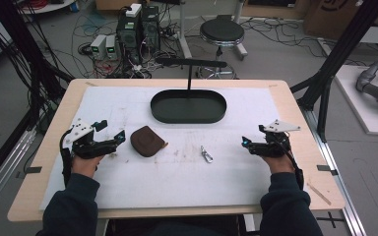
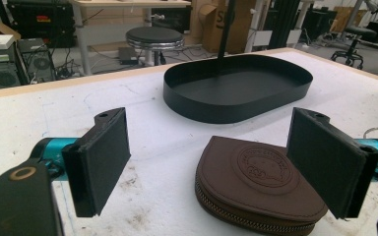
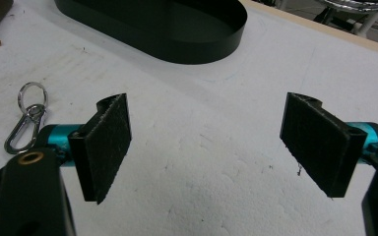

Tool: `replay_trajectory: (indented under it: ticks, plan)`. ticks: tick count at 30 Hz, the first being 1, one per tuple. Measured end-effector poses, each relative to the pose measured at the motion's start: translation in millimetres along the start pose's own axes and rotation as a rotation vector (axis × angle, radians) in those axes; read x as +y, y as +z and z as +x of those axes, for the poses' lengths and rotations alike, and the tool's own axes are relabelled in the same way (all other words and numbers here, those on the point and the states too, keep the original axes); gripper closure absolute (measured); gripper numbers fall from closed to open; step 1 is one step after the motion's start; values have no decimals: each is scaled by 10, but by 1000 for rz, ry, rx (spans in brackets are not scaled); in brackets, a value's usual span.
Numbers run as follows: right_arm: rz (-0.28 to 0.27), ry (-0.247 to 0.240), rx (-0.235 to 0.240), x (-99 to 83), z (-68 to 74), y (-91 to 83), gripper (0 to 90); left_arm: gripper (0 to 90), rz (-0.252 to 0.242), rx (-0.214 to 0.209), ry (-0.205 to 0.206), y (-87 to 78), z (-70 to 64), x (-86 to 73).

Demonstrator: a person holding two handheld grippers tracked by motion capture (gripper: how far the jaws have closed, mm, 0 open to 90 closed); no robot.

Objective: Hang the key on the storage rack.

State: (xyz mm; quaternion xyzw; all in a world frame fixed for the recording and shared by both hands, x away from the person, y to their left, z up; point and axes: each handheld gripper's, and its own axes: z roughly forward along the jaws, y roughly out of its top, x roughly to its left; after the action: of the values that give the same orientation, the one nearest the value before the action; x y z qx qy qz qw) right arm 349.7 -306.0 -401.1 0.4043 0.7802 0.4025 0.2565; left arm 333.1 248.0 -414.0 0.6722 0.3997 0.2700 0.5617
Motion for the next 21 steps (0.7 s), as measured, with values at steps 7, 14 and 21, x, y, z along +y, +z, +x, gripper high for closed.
replay_trajectory:
  ticks: [7,14,21]
  plan:
    - [3,-2,5,0,7,18,198,166,-2,0,0,8,-12,-1]
    - [-3,16,9,-11,-11,17,198,166,8,-1,-3,26,-14,-15]
    - [-3,2,17,-3,35,20,199,166,7,2,6,19,-16,-10]
